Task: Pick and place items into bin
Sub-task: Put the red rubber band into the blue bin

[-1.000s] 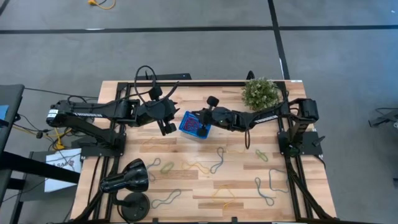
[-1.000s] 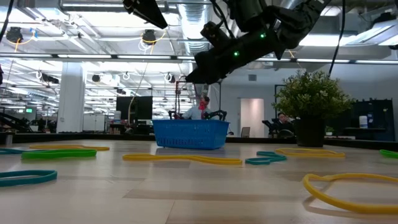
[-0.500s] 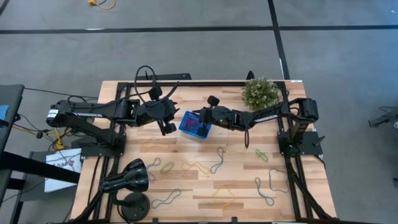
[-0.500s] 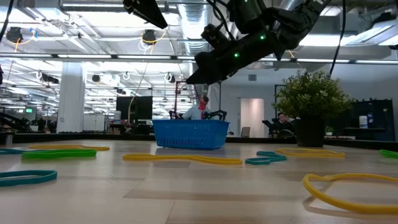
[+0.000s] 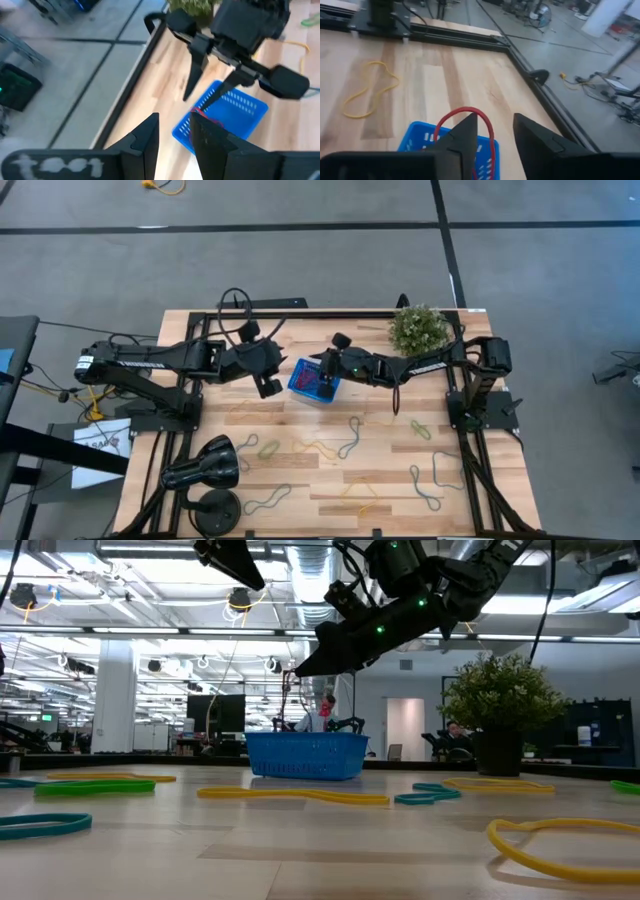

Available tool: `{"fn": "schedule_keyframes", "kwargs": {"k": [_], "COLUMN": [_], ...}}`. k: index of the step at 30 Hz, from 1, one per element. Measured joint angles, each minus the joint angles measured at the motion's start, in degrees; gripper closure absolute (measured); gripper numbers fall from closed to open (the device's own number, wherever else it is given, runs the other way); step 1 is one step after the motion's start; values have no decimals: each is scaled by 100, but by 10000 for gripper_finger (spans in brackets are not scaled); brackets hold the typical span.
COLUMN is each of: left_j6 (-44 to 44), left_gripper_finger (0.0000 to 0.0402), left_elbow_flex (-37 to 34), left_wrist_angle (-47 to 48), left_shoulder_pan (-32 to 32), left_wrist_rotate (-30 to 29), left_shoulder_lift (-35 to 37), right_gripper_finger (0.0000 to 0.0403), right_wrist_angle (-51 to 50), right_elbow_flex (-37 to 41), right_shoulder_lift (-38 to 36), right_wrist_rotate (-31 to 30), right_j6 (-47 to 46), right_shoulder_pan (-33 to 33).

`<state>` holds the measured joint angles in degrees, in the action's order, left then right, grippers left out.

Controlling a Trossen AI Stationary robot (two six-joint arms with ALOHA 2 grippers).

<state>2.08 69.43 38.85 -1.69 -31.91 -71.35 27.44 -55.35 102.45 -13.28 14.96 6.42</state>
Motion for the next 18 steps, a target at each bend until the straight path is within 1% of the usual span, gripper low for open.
{"fn": "schedule_keyframes", "kwargs": {"k": [4, 8, 11, 15, 18], "left_j6": [266, 367, 500, 612, 617], "left_gripper_finger": [301, 301, 301, 301, 301], "left_elbow_flex": [0, 0, 0, 0, 0], "left_wrist_angle": [376, 603, 655, 671, 671], "left_shoulder_pan": [0, 0, 0, -2, -2], "left_wrist_rotate": [260, 609, 718, 755, 748], "left_shoulder_lift": [0, 0, 0, 0, 0], "right_gripper_finger": [251, 219, 194, 170, 165], "right_wrist_angle": [-2, -49, -217, -613, -785], "right_elbow_flex": [0, 0, 0, 0, 2], "right_shoulder_lift": [0, 0, 0, 2, 4], "right_wrist_rotate": [402, 610, 806, 754, 736], "right_j6": [0, 0, -8, -306, -356], "right_shoulder_pan": [0, 0, 0, 24, 48]}}
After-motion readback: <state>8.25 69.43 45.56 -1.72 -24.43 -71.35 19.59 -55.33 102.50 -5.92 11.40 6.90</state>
